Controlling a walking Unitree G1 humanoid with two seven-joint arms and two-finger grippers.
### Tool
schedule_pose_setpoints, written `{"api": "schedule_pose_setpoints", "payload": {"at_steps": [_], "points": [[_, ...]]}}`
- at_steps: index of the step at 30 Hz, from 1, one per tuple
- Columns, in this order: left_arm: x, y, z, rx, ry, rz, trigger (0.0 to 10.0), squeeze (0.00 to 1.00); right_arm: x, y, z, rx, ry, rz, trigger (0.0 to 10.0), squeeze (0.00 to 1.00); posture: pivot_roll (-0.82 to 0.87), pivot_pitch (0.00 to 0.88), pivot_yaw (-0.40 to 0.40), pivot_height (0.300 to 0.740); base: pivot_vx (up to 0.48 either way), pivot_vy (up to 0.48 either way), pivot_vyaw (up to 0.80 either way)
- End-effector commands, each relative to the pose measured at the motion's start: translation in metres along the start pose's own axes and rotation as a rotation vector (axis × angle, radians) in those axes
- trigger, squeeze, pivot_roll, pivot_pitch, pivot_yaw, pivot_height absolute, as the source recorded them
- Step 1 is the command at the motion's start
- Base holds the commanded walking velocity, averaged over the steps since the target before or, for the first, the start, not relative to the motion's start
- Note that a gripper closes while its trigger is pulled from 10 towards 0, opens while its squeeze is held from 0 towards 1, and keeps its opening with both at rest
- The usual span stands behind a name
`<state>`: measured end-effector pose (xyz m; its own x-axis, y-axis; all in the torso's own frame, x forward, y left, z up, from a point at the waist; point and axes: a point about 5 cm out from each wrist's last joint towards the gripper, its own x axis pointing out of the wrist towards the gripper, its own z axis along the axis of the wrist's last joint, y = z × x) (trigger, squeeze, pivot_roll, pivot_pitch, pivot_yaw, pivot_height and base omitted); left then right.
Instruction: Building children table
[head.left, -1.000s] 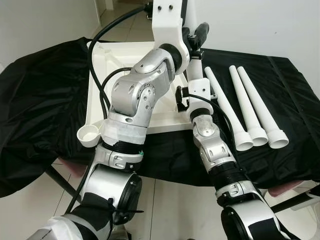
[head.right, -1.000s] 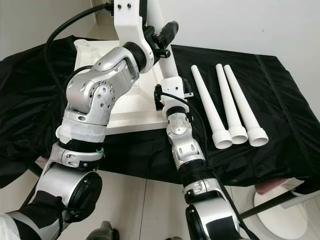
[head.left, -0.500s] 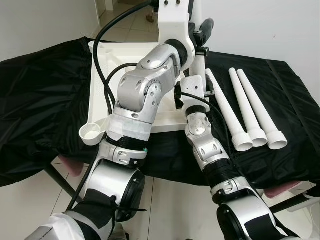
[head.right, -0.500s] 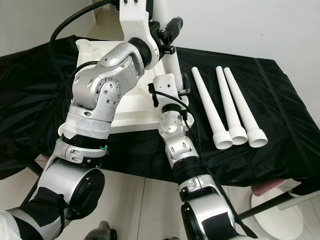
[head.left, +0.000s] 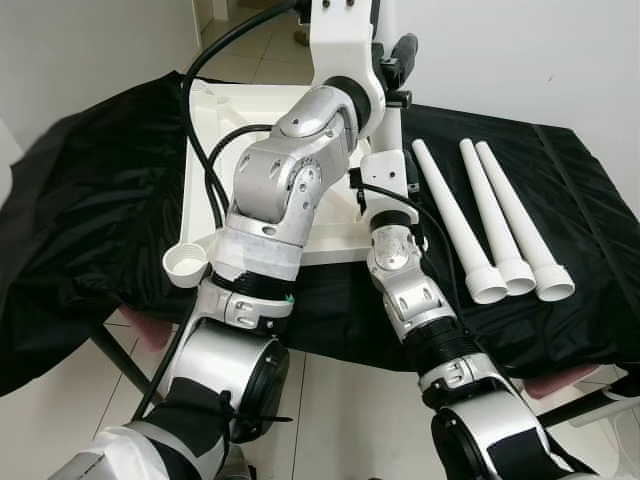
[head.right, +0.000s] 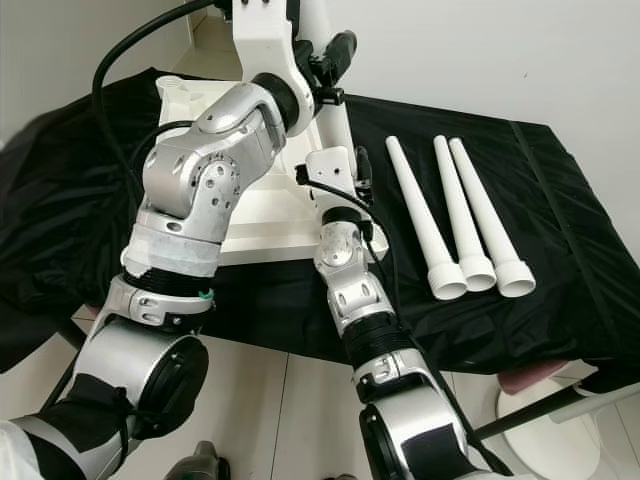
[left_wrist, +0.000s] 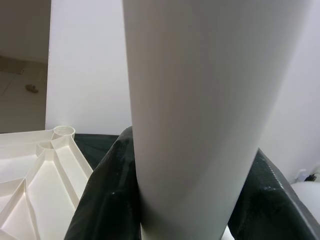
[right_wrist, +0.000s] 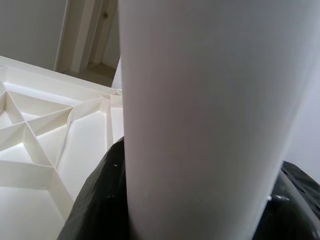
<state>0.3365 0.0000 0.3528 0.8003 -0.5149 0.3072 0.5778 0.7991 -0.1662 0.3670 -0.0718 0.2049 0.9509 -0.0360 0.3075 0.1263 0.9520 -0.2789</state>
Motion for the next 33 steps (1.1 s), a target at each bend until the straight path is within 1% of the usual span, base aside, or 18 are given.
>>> {"api": "schedule_pose_setpoints", "payload": {"at_steps": [1,5,8,11,12,13,14,21,25,29,30,33], "points": [[0.001,-0.014,0.009,0.011,-0.042,-0.049,10.0,0.00,0.000,0.006,0.001,-0.019,-0.004,0.025,0.0,0.00,0.19,0.013,-0.066,0.740,0.000,0.000,0.00],[0.001,-0.015,0.009,0.012,-0.040,-0.053,10.0,0.00,0.001,0.005,0.002,-0.006,-0.003,0.022,0.0,0.00,0.19,0.010,-0.067,0.740,0.000,0.000,0.00],[0.001,-0.018,0.008,0.040,-0.047,-0.072,10.0,0.00,0.003,0.002,-0.001,0.055,0.044,0.004,0.0,0.00,0.19,0.004,-0.067,0.740,0.000,0.000,0.00],[-0.001,-0.021,0.008,0.067,-0.068,-0.098,10.0,0.00,0.003,0.001,-0.002,0.062,0.054,-0.006,0.0,0.00,0.19,0.000,-0.064,0.740,0.000,0.000,0.00],[-0.002,-0.023,0.009,0.076,-0.079,-0.116,10.0,0.00,0.004,0.000,-0.003,0.058,0.061,-0.013,6.1,0.00,0.19,0.000,-0.063,0.740,0.000,0.000,0.00],[-0.002,-0.023,0.009,0.076,-0.079,-0.116,10.0,0.00,0.004,0.000,-0.003,0.058,0.061,-0.013,6.1,0.00,0.19,0.000,-0.063,0.740,0.000,0.000,0.00],[-0.003,-0.027,0.008,0.064,-0.089,-0.162,10.0,1.00,0.005,-0.001,-0.003,0.066,0.069,-0.020,10.0,0.00,0.19,0.000,-0.063,0.740,0.000,0.000,0.00],[-0.006,-0.031,0.007,0.018,-0.083,-0.210,10.0,1.00,0.006,-0.005,-0.005,0.092,0.086,-0.055,10.0,0.00,0.19,0.000,-0.055,0.740,0.000,0.000,0.00],[-0.006,-0.032,0.008,0.021,-0.085,-0.218,10.0,1.00,0.007,-0.007,-0.007,0.086,0.093,-0.066,10.0,0.00,0.19,0.000,-0.053,0.740,0.000,0.000,0.00],[-0.006,-0.034,0.008,0.020,-0.086,-0.227,10.0,1.00,0.009,-0.012,-0.009,0.110,0.110,-0.085,10.0,0.00,0.19,0.000,-0.049,0.740,0.000,0.000,0.00],[-0.007,-0.033,0.009,0.011,-0.090,-0.223,10.0,0.00,0.010,-0.014,-0.009,0.126,0.113,-0.094,10.0,0.00,0.19,0.000,-0.047,0.740,0.000,0.000,0.00],[-0.007,-0.033,0.010,0.000,-0.097,-0.218,10.0,0.00,0.011,-0.016,-0.009,0.148,0.116,-0.106,10.0,0.00,0.19,0.000,-0.047,0.740,0.000,0.000,0.00]]}}
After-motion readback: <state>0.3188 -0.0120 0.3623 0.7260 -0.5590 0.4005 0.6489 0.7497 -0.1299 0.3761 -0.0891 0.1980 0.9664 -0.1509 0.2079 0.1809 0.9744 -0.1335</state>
